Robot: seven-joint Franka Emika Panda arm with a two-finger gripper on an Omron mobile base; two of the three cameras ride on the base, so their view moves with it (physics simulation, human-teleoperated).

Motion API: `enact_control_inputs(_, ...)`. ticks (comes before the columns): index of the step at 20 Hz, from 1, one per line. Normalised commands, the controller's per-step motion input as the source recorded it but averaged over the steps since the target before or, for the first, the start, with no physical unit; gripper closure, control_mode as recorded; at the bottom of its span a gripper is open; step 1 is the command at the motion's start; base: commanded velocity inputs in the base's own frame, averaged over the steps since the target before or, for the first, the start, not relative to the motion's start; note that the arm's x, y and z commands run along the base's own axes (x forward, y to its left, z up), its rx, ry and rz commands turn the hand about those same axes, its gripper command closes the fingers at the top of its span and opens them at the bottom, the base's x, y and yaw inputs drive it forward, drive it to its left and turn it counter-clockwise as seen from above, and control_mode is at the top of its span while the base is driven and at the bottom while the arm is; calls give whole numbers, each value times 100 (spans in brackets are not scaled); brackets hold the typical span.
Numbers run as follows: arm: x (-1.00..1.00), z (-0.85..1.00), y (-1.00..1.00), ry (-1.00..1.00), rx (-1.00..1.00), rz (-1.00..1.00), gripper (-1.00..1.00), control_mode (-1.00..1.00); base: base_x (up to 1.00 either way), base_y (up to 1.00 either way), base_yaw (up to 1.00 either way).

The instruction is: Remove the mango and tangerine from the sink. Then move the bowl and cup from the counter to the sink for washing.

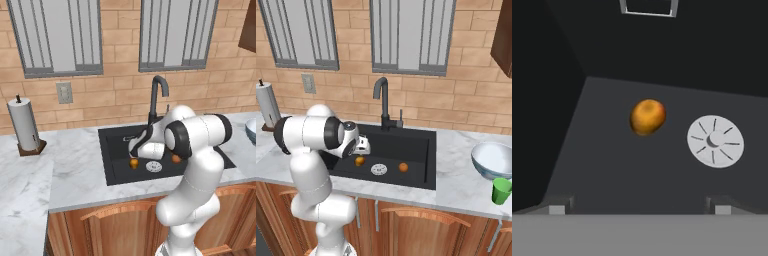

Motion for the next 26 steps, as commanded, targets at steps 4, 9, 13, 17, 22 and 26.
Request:
enact_control_inputs(4,17,-11,0,0,0,0,-100,-100,0,0,0)
enact_control_inputs(9,17,-13,0,0,0,0,-100,-100,0,0,0)
enact_control_inputs(13,20,-12,0,-2,0,0,-100,-100,0,0,0)
enact_control_inputs(17,19,-12,0,-3,0,0,-100,-100,0,0,0)
enact_control_inputs(22,19,-13,0,-2,0,0,-100,-100,0,0,0)
enact_control_inputs(26,19,-14,0,-3,0,0,-100,-100,0,0,0)
